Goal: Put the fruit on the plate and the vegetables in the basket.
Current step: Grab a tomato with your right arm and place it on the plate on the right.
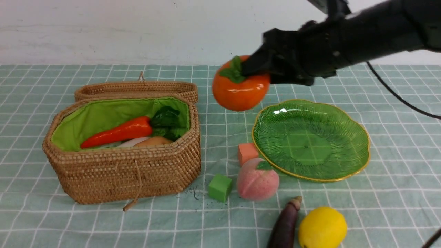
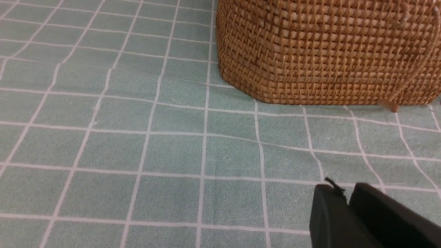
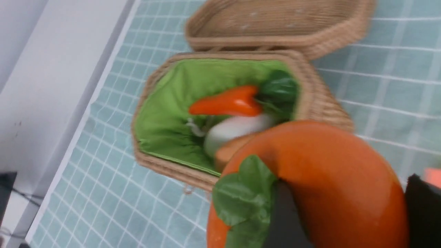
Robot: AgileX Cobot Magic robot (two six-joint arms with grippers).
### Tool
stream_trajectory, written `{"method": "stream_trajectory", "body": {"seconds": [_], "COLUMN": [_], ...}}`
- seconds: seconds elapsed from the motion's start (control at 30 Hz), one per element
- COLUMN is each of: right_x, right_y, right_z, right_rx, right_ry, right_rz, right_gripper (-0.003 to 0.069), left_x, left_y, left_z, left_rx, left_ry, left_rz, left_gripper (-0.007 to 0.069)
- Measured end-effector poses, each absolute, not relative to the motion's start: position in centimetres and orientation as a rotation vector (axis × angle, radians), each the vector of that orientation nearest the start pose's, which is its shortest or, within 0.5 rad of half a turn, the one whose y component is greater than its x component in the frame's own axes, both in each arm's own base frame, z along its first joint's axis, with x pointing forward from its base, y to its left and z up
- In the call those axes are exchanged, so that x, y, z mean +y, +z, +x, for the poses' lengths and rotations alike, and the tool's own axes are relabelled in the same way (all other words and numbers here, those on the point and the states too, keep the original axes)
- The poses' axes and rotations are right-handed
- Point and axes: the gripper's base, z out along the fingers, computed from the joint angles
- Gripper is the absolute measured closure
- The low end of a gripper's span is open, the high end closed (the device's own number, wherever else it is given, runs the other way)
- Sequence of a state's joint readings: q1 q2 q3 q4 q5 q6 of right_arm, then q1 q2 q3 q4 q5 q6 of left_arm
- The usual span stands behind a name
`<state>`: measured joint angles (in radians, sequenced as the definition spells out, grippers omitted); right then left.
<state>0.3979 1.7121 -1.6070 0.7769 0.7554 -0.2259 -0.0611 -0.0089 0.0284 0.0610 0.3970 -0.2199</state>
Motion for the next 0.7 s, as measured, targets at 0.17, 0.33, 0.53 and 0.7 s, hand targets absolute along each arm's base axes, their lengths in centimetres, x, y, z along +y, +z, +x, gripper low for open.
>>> {"method": "stream_trajectory", "body": {"seconds": [0.17, 0.33, 0.53, 0.7], "right_x": [24.3, 27.4, 28.7, 28.8], "right_y": [36.6, 35.3, 34.2, 34.2], "right_z": [35.6, 36.3, 37.0, 37.2], "right_rx": [2.228, 2.230, 2.235, 2.226], "right_ry": [1.032, 1.059, 1.082, 1.084], "right_rz": [-0.409, -0.465, -0.465, -0.451], "right_gripper": [0.0237, 0.0237, 0.0237, 0.0237], "left_x": [-0.1, -0.1, -0.1, -0.1], "left_y": [16.9, 16.9, 16.9, 16.9], "left_z": [5.2, 5.2, 5.2, 5.2], "left_rx": [1.898, 1.898, 1.898, 1.898], "left_ry": [-0.130, -0.130, -0.130, -0.130], "left_rz": [-0.113, -0.113, -0.113, -0.113], "left_gripper": [0.0543, 0.0541, 0.0534, 0.0531]}}
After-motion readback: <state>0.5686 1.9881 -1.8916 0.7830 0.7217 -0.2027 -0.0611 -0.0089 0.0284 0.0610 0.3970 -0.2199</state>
